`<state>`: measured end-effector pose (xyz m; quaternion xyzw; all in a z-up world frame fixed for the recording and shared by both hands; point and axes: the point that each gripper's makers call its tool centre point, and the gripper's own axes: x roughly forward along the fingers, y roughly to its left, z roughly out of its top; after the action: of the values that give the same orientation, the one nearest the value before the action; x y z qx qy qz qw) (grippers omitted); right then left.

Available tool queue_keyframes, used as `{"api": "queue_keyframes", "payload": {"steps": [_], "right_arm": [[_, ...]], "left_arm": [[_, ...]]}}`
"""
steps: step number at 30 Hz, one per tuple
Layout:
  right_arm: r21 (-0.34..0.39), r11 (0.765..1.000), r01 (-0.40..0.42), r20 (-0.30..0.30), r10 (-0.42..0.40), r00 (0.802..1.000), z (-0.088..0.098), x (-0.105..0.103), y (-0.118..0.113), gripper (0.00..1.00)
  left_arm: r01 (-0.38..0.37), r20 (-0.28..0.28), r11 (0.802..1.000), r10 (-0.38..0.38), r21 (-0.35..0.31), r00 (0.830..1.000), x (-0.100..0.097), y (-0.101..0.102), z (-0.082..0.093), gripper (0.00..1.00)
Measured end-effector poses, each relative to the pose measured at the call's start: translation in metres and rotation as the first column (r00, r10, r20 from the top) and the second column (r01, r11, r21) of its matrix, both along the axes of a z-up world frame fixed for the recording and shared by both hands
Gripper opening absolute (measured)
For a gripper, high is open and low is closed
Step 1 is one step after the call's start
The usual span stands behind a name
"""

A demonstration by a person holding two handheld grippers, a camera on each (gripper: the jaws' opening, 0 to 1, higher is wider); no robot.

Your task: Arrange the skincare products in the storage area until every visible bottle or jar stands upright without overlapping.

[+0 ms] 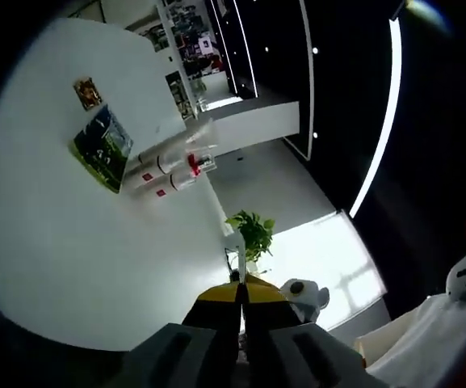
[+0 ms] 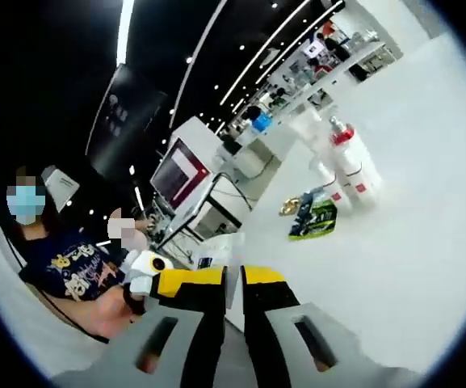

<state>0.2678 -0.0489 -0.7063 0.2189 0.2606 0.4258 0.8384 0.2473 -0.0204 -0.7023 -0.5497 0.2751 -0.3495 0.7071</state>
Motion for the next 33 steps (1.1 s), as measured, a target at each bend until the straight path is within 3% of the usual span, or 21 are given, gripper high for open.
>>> {"api": "queue_keyframes", "payload": {"steps": [2,6,9,12,15,17,18,20,22,26,28,30,33], "right_arm": [[-0.121,0.992,-0.022,0.054,0.029,0.998,-0.008,-0.002,-0.001,0.13],[-0.242,0.97,-0.035,0.114,0.065,0.991,-0.013,-0.005,-0.003,0.14],[-0.312,0.948,-0.068,0.134,0.114,0.984,-0.02,-0.011,-0.003,0.11],[-0.327,0.943,-0.062,0.146,0.115,0.983,-0.02,-0.016,-0.003,0.1],[-0.39,0.92,-0.046,0.225,0.143,0.964,-0.013,-0.016,-0.005,0.1],[-0.4,0.915,-0.059,0.241,0.167,0.956,-0.014,-0.023,-0.004,0.07],[-0.387,0.921,-0.046,0.276,0.163,0.947,-0.011,-0.022,-0.003,0.03],[-0.42,0.907,-0.018,0.337,0.175,0.925,-0.006,-0.014,-0.002,0.02],[-0.376,0.927,-0.012,0.333,0.147,0.931,0.0,-0.013,0.0,0.03],[-0.387,0.922,-0.019,0.325,0.155,0.933,-0.004,-0.015,-0.003,0.03],[-0.372,0.928,-0.026,0.303,0.148,0.942,-0.005,-0.015,-0.004,0.03],[-0.372,0.928,-0.011,0.319,0.139,0.937,-0.002,-0.014,-0.005,0.03],[-0.39,0.921,-0.005,0.326,0.144,0.934,-0.003,-0.015,-0.006,0.02]], "left_arm": [[0.004,-0.008,1.0,-0.004,0.011,1.0,0.0,0.002,-0.001,0.0],[0.018,-0.014,0.999,-0.017,0.036,1.0,0.0,0.004,-0.005,0.0],[0.033,-0.019,0.998,-0.032,0.048,0.999,0.0,0.007,-0.009,0.01],[0.054,-0.022,0.999,-0.054,0.007,0.998,-0.003,0.007,-0.008,0.01],[0.033,-0.022,0.999,-0.033,-0.009,0.999,0.0,0.01,-0.006,0.01],[0.03,-0.037,0.999,-0.03,-0.018,0.999,0.001,0.011,-0.009,0.01],[0.029,-0.036,0.999,-0.03,-0.024,0.999,0.001,0.011,-0.008,0.01],[0.032,-0.043,0.999,-0.033,-0.028,0.999,0.002,0.01,-0.009,0.01],[0.037,-0.048,0.999,-0.038,-0.024,0.998,0.001,0.009,-0.01,0.01],[0.035,-0.054,0.999,-0.036,-0.025,0.998,0.001,0.009,-0.011,0.01],[0.015,-0.059,0.999,-0.017,-0.033,0.998,0.003,0.014,-0.011,0.01],[-0.022,-0.069,0.999,0.019,-0.04,0.997,0.008,0.022,-0.012,0.01],[-0.043,-0.083,0.999,0.043,0.004,0.996,0.018,0.036,-0.017,0.01]]}}
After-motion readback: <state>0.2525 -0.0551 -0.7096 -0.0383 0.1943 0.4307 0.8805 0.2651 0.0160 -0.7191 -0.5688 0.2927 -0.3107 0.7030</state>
